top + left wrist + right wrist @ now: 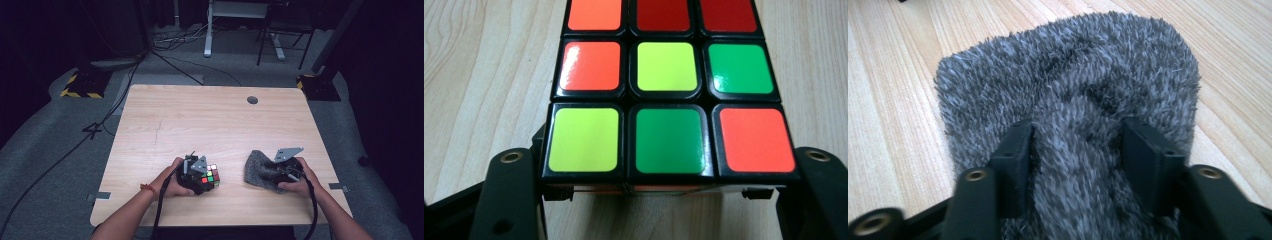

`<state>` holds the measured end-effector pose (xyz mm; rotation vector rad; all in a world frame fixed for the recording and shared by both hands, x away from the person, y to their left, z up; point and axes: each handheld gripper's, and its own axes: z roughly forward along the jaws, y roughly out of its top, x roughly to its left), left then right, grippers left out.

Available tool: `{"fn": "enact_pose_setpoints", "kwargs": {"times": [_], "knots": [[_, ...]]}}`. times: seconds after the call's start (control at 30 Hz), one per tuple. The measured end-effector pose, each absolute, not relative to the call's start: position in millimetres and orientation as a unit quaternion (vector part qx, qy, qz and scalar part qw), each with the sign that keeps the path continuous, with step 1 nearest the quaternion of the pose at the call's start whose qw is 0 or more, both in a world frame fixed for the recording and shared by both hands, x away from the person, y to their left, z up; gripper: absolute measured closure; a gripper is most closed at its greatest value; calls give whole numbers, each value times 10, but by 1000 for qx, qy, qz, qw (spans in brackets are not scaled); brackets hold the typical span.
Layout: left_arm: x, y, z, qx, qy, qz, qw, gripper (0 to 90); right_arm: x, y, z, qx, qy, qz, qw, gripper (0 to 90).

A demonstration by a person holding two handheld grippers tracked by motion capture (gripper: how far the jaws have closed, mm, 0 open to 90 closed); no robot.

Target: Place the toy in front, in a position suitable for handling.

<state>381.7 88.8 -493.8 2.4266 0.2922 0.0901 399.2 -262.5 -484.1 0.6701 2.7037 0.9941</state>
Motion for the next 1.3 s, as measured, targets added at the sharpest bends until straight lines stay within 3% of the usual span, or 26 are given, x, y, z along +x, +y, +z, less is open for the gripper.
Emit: {"fn": "enact_pose_setpoints", "kwargs": {"times": [0.2, 0.33, 0.93, 1.3], "knots": [[3839, 768, -4941, 932, 115, 33, 342, 333, 3942, -2595, -4831, 221, 914, 323, 107, 714], [3849, 688, -4942, 932, 111, 35, 344, 332, 3931, -2588, -4812, 216, 915, 321, 115, 775], [3870, 564, -4807, 936, 95, 56, 336, 337, 3887, -2580, -4599, 205, 892, 388, 108, 785], [3922, 431, -4660, 935, 76, 62, 340, 337, 3889, -2322, -4261, 172, 883, 420, 119, 785]]}}
